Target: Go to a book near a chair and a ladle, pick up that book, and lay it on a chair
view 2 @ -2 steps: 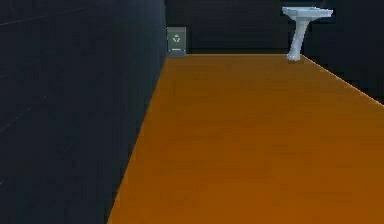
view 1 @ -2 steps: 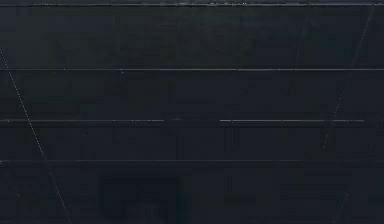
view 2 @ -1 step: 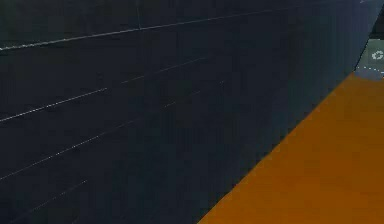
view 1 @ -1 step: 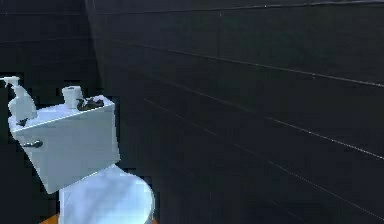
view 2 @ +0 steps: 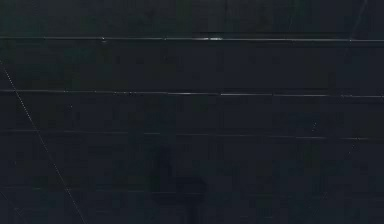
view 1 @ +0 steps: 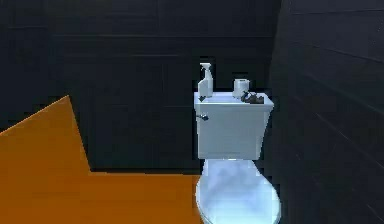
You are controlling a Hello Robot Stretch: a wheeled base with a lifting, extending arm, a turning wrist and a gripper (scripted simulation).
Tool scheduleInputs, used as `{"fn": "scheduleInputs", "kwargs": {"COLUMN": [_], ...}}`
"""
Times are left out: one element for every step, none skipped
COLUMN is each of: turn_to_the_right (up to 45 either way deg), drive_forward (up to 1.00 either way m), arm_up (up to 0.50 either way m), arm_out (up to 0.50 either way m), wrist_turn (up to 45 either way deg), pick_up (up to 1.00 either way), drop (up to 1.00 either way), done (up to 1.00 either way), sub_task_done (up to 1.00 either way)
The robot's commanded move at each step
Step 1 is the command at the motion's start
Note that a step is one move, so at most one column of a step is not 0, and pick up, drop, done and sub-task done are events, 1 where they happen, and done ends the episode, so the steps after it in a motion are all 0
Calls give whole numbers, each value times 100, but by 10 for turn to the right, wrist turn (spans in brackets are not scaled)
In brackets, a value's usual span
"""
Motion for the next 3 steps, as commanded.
{"fn": "scheduleInputs", "kwargs": {"turn_to_the_right": [-390,0,0], "drive_forward": [0,100,95], "arm_up": [0,0,0], "arm_out": [0,0,0], "wrist_turn": [0,0,0], "pick_up": [0,0,0], "drop": [0,0,0], "done": [0,0,0], "sub_task_done": [0,0,0]}}
